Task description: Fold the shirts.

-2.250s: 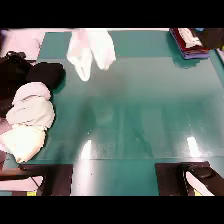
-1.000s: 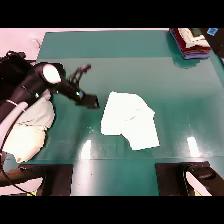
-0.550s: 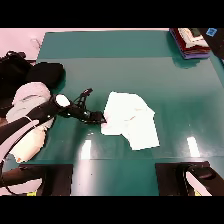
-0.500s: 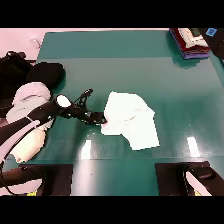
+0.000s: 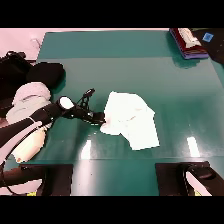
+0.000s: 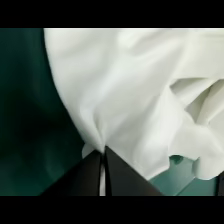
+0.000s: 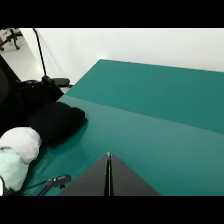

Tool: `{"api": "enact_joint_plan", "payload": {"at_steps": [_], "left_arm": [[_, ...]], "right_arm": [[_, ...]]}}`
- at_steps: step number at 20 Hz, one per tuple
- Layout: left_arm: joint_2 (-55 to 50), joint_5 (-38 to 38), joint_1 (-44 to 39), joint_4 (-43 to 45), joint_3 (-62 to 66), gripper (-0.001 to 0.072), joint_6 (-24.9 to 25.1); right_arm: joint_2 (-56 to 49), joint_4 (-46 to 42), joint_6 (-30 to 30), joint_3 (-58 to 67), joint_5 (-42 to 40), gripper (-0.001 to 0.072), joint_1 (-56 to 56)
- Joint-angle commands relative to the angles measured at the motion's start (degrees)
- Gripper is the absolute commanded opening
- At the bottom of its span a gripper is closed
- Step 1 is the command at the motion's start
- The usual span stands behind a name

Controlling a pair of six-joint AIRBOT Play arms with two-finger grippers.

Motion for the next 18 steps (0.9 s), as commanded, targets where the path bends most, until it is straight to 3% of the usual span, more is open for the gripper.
{"api": "enact_joint_plan", "payload": {"at_steps": [1,5,6,7,8,12,13,18], "left_arm": [[0.1,-3.8,4.3,2.7,4.9,0.0024,0.3],[0.1,-11.0,13.2,7.5,14.5,0.0024,0.3],[0.1,-11.4,14.6,7.8,15.8,0.0024,0.3],[0.1,-11.4,15.3,7.8,16.4,0.0024,0.3],[0.1,-11.1,15.6,8.3,16.6,0.0024,0.3],[0.0,-11.3,15.5,10.6,16.6,0.0024,0.3],[0.0,-11.2,15.5,11.0,16.6,0.0024,0.3],[0.0,-10.7,15.5,11.1,16.6,0.0025,0.3]], "right_arm": [[0.0,-4.1,1.0,-0.6,8.2,0.0013,0.0],[0.1,-17.9,9.7,-14.8,22.7,0.0029,0.0],[0.1,-19.8,10.8,-20.6,23.2,0.0216,0.0],[-0.1,-20.4,11.8,-27.2,22.1,0.0454,0.0],[-1.0,-20.1,12.3,-32.8,20.6,0.0485,0.0],[-9.5,-14.4,11.4,-46.1,14.9,0.0453,0.0],[-11.8,-11.5,9.2,-47.3,13.6,0.0418,0.1],[-20.5,2.3,1.2,-48.0,7.7,0.0415,0.2]]}}
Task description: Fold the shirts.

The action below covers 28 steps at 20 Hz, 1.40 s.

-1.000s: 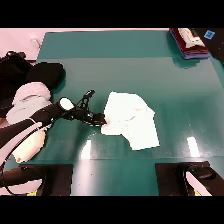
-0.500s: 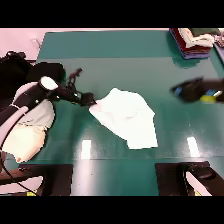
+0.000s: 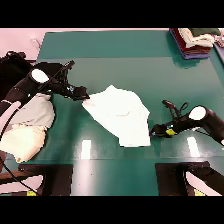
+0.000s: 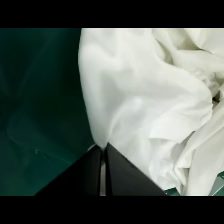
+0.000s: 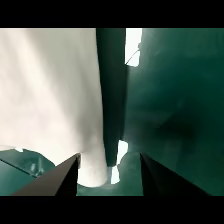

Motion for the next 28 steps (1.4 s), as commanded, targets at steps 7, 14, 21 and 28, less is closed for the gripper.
{"api": "enact_joint_plan", "payload": {"at_steps": [7,14,21,28], "left_arm": [[0.0,0.2,0.2,0.3,0.2,0.0025,-0.2],[12.6,-0.5,4.6,3.0,16.2,0.0024,0.0],[32.3,-0.8,5.3,10.8,37.4,0.0024,0.0],[37.6,-11.7,5.3,16.7,39.7,0.0024,-0.7]], "right_arm": [[-1.0,12.0,-7.4,-1.7,-9.9,0.0012,0.0],[19.6,-0.6,-7.1,22.9,2.8,0.0012,-9.1],[24.9,-4.3,-6.1,57.1,13.9,0.0011,-27.6],[18.6,-4.3,-5.1,69.2,19.5,0.0011,-35.5]]}}
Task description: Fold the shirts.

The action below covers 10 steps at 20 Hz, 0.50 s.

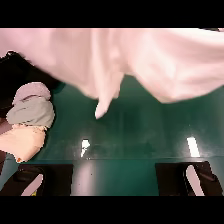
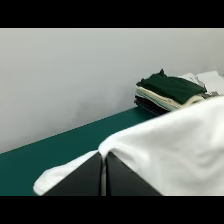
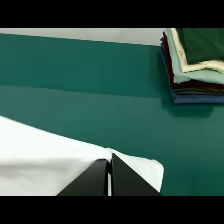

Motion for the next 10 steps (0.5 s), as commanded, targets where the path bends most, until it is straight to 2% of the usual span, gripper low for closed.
{"api": "enact_joint_plan", "payload": {"at_steps": [1,3,6,8,10], "left_arm": [[-0.4,-10.9,0.0,3.1,0.3,0.0024,-1.4],[-3.8,-15.3,0.0,2.9,-4.3,0.0024,-2.1],[-8.4,-15.4,0.0,2.6,-17.5,0.0024,-2.1],[-12.6,-12.2,0.0,2.7,-27.6,0.0024,-1.9],[-17.5,-4.9,0.0,2.7,-34.5,0.0025,1.8]], "right_arm": [[-3.6,-0.2,1.4,3.3,2.7,0.0011,-0.1],[-6.1,-0.3,3.3,-1.0,2.5,0.0011,3.4],[-11.2,-0.5,4.8,-11.7,2.3,0.0011,10.4],[-16.2,-3.8,5.4,-18.0,0.0,0.0011,14.9],[-21.9,-7.3,6.1,-21.9,-5.3,0.0011,18.1]]}}
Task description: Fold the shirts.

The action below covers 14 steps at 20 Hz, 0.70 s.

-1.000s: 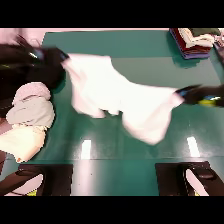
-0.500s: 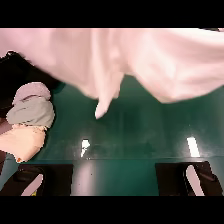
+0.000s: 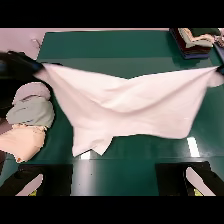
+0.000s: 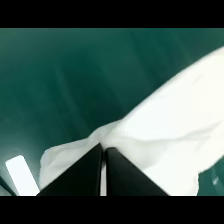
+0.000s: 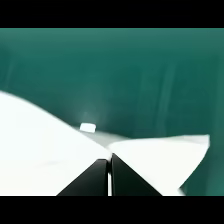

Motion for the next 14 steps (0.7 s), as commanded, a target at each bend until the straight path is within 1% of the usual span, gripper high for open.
{"api": "enact_joint_plan", "payload": {"at_steps": [1,4,5,6,7,8,10,12,14], "left_arm": [[-8.7,9.9,0.0,0.1,-11.5,0.0025,4.0],[-16.7,22.4,0.0,0.2,-9.9,0.0025,3.5],[-18.2,24.5,0.1,0.3,-8.4,0.0028,2.1],[-19.1,25.2,0.4,0.2,-6.6,0.0185,1.1],[-19.4,24.6,1.3,0.1,-4.8,0.0507,-0.9],[-19.4,22.3,2.7,0.0,-3.1,0.0557,-2.4],[-19.1,12.5,7.0,-0.1,-1.1,0.0557,-3.7],[-18.3,4.1,10.3,-0.1,-4.1,0.0558,-3.7],[-15.6,3.1,11.6,-0.2,-12.8,0.0558,-3.8]], "right_arm": [[-9.1,-4.0,1.5,-7.5,-7.6,0.0011,5.5],[-17.6,-3.8,2.0,-5.7,-13.1,0.0012,6.5],[-19.9,-3.1,2.0,-3.6,-13.9,0.0027,6.4],[-21.9,-2.4,2.1,-0.9,-13.7,0.0192,6.0],[-23.5,-0.9,2.1,1.9,-12.1,0.0301,5.4],[-24.5,0.1,2.0,4.3,-9.3,0.0301,4.7],[-24.4,0.0,1.1,5.6,-4.3,0.0300,4.0],[-20.9,0.2,0.2,0.9,-2.4,0.0300,3.2],[-16.2,0.2,0.1,-6.2,-2.6,0.0300,3.2]]}}
